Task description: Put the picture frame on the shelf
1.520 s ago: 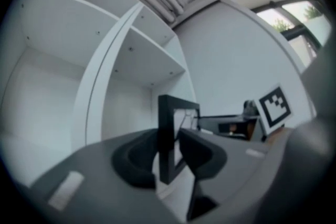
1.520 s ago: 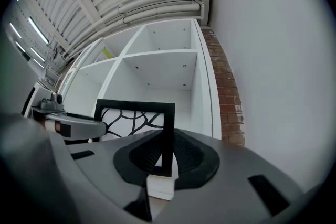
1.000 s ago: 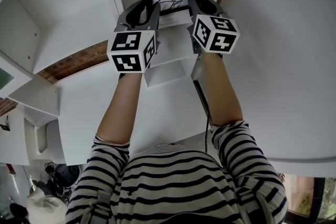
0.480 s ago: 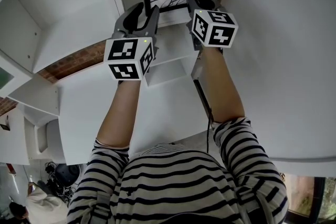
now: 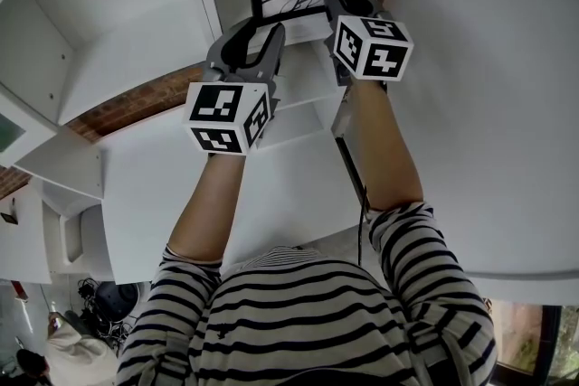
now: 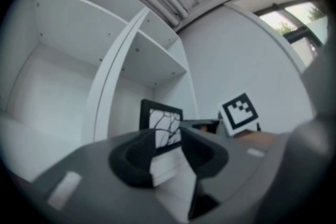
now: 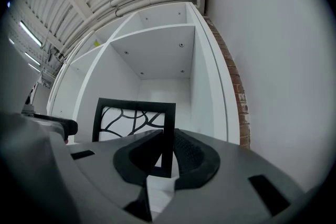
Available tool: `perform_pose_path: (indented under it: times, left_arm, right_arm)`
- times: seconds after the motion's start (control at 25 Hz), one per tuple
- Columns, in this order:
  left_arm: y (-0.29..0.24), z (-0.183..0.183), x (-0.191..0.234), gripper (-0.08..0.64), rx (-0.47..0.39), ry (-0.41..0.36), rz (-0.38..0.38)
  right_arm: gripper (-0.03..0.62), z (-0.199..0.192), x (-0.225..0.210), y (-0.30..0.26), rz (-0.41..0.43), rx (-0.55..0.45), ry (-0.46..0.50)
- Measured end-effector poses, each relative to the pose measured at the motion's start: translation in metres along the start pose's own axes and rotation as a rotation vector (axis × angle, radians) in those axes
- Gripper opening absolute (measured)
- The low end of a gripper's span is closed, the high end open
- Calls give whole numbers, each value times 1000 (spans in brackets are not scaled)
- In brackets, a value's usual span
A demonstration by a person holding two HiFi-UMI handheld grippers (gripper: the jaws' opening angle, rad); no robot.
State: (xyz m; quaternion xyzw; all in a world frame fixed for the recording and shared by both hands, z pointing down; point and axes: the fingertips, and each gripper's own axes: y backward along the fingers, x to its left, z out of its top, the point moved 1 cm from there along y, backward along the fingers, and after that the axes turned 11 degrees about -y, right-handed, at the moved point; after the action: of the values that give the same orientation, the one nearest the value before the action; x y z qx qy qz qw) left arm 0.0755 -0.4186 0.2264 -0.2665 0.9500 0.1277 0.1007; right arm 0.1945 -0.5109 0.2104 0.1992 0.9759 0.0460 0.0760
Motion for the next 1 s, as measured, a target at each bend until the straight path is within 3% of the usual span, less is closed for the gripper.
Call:
perform_pose_path:
  times: [0.56,1.0]
  left_arm:
    - [11,-19,-29,140,31,12,-78]
    - [10,-18,-34,140,31,16,-88]
  right_arm:
    - [60,0,-1,5,12,-9,3]
    - [61,-5,3,10,35,12,14]
